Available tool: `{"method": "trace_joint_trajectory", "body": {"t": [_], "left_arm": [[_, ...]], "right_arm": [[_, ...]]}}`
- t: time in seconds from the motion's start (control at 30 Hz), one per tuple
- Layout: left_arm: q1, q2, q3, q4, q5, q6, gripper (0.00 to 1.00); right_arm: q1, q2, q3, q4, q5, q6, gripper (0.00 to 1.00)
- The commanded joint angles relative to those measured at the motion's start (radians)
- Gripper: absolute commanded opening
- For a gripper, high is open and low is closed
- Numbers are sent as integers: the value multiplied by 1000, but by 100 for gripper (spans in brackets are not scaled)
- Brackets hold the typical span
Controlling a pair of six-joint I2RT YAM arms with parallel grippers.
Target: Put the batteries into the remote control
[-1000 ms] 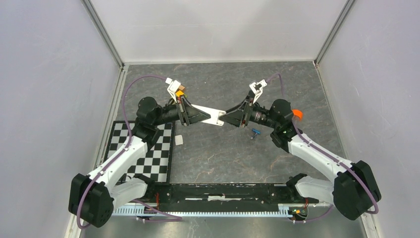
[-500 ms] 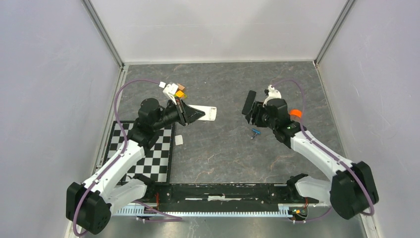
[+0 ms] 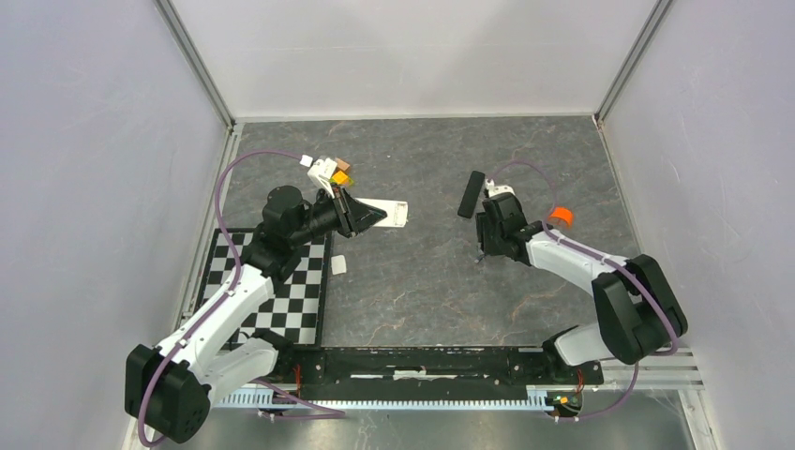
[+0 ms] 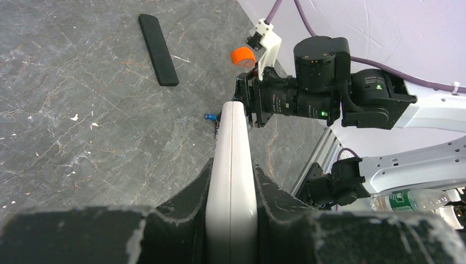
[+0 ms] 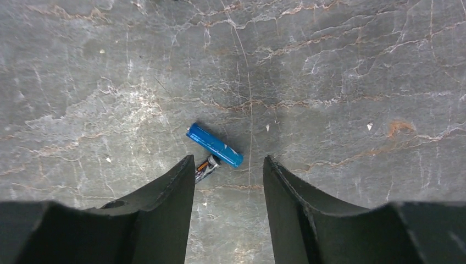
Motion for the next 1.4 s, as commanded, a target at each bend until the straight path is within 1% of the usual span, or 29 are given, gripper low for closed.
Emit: {"method": "trace_joint_trajectory", "body": {"t": [0.0,0.13,0.33,0.5,0.67,0.77,0.93,1.2,1.37], "left_arm": [[0,-16,5,26,3,40,2],[-2,-15,4,25,10,39,2],[-1,-11,7,27,12,37,2],[0,-11,6,27,19,35,2],[0,-14,7,27,20,33,2],[-1,-13,6,27,20,32,2],[-1,-12,7,27,22,32,2],[-1,-18,5,27,25,31,2],[0,-29,-2,27,24,32,2]], "right_arm": [[3,23,53,-9,1,-39,51],[9,19,50,-3,-41,-53,50],[22,43,41,-3,17,-78,55],[34,89,55,-17,70,-99,57],[42,108,73,-69,108,-107,58],[42,93,64,-90,109,-103,57],[42,38,45,-108,109,-87,50],[42,18,19,-127,59,-47,48],[42,16,-19,-97,75,-31,47]]}}
